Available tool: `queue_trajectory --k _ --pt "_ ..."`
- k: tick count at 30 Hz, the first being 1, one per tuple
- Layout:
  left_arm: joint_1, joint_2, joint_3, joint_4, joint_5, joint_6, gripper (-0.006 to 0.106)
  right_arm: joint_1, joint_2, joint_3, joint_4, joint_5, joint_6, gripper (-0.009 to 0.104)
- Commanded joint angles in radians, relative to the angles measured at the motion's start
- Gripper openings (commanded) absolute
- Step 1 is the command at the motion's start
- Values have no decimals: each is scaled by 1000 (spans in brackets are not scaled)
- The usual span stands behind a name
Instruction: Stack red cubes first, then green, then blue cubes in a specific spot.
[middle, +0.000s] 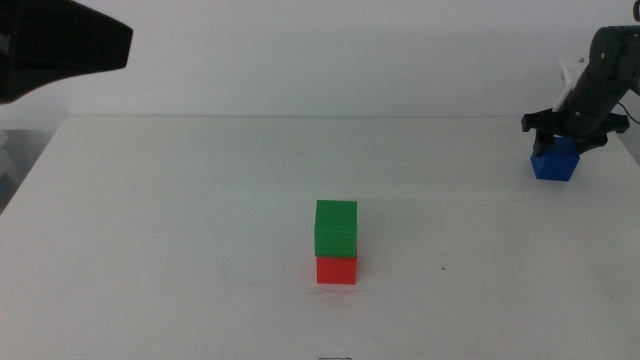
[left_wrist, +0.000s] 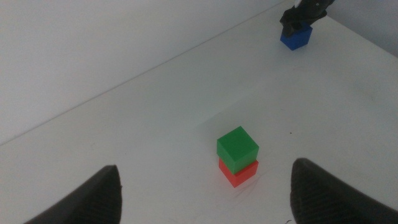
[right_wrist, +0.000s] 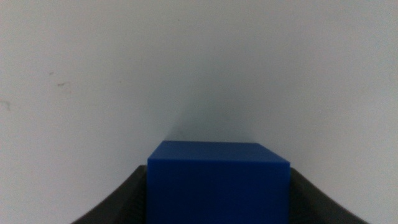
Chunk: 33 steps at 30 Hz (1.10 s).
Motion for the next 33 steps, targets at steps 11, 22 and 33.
queue_trajectory --k 11,22,33 --pt "0 -3 -20 -29 -63 -11 92 33 -333 262 -49 -92 77 -1" --pt "0 -3 -20 -29 -63 -11 92 251 -845 776 -306 -215 437 -1" --pt "0 -3 -20 -29 -63 -11 92 700 -896 782 -405 -148 743 -1"
